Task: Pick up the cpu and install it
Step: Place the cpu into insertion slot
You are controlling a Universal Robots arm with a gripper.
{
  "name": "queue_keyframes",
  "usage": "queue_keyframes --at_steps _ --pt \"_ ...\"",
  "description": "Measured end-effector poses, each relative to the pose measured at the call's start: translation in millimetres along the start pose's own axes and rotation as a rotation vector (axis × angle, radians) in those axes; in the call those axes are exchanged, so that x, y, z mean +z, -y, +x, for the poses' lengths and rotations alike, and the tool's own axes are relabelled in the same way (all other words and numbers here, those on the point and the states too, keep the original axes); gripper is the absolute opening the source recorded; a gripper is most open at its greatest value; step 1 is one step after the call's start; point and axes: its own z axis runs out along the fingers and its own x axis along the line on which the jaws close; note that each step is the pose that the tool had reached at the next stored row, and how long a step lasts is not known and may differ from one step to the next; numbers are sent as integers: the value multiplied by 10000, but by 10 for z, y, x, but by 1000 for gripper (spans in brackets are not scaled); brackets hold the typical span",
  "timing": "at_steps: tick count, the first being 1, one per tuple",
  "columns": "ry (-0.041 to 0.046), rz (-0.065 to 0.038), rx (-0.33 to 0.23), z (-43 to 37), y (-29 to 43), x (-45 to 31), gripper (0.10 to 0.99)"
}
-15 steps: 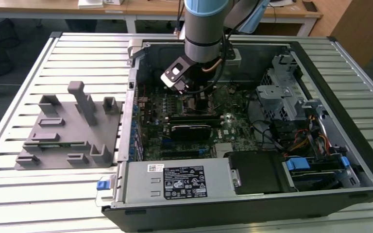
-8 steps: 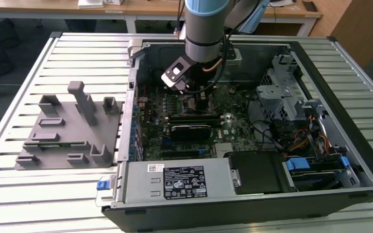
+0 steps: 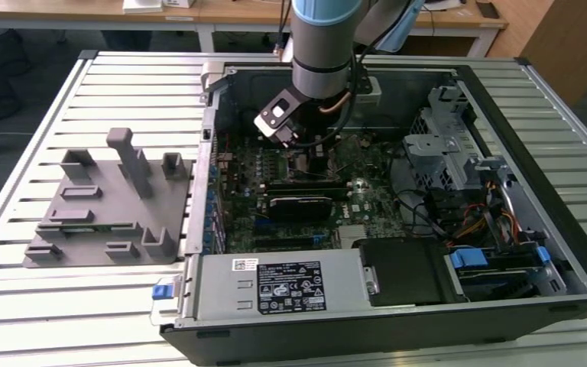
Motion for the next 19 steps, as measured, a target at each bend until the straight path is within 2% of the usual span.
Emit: queue_keyframes --at_steps 7,8,9,19 --pt "-10 -9 7 2 -2 3 541" --pt "-6 -5 7 2 -2 3 549" --pt "-4 -3 7 1 -2 2 612" --pt "-1 3 -79 -4 0 -7 600"
